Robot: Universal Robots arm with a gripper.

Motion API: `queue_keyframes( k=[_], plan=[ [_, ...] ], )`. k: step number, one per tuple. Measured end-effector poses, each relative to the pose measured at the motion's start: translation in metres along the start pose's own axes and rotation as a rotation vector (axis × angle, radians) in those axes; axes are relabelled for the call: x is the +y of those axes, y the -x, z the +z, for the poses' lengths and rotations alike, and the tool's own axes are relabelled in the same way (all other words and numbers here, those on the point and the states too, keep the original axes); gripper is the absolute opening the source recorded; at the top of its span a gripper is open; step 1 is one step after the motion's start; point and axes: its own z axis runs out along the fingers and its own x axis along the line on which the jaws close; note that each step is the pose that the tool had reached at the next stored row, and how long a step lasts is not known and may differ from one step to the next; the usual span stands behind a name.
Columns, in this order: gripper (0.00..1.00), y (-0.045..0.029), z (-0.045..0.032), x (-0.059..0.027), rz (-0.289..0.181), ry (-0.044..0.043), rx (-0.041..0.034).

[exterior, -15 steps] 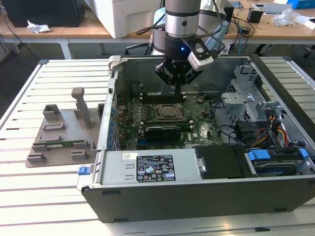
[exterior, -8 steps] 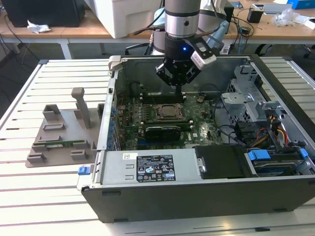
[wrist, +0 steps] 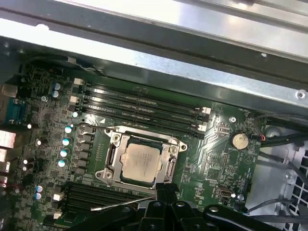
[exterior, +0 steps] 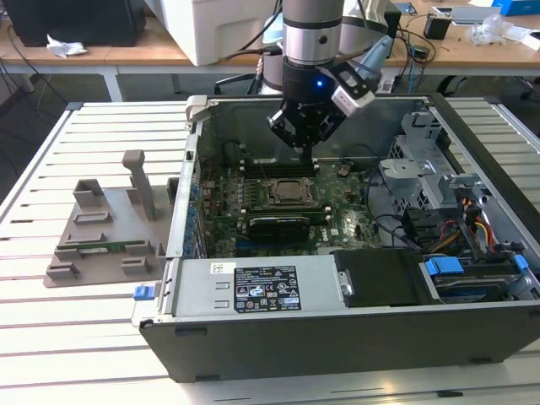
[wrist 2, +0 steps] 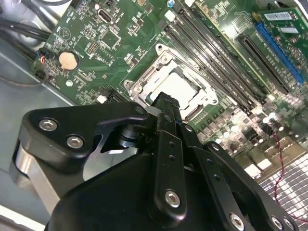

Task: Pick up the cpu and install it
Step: 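Install the first cpu locking lever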

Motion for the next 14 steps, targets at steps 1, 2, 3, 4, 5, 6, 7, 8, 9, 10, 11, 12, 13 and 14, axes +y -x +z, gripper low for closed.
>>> queue_keyframes(
  k=[1, 2, 3, 4, 5, 6, 7, 8, 9, 10, 11, 12, 13, 14],
  plan=[
    [0.11, 0.0000, 0.0000, 0.0000, -0.022, 0.0008, -0.0012],
    [0.11, 0.0000, 0.0000, 0.0000, -0.030, 0.0011, -0.0017],
    [0.11, 0.0000, 0.0000, 0.0000, -0.040, 0.0014, -0.0022],
    [0.11, 0.0000, 0.0000, 0.0000, -0.051, 0.0017, -0.0029],
    [0.11, 0.0000, 0.0000, 0.0000, -0.060, 0.0021, -0.0034],
    [0.11, 0.0000, 0.0000, 0.0000, -0.070, 0.0024, -0.0040],
    [0.11, 0.0000, 0.0000, 0.0000, -0.078, 0.0027, -0.0044],
    [0.11, 0.0000, 0.0000, 0.0000, -0.092, 0.0032, -0.0052],
    [0.11, 0.0000, 0.0000, 0.0000, -0.099, 0.0035, -0.0056],
    [0.11, 0.0000, 0.0000, 0.0000, -0.107, 0.0038, -0.0060],
    [0.11, 0.0000, 0.0000, 0.0000, -0.118, 0.0041, -0.0067],
    [0.11, 0.0000, 0.0000, 0.0000, -0.126, 0.0045, -0.0071],
    [0.11, 0.0000, 0.0000, 0.0000, -0.135, 0.0048, -0.0077],
    [0.11, 0.0000, 0.0000, 0.0000, -0.143, 0.0050, -0.0081]
  ],
)
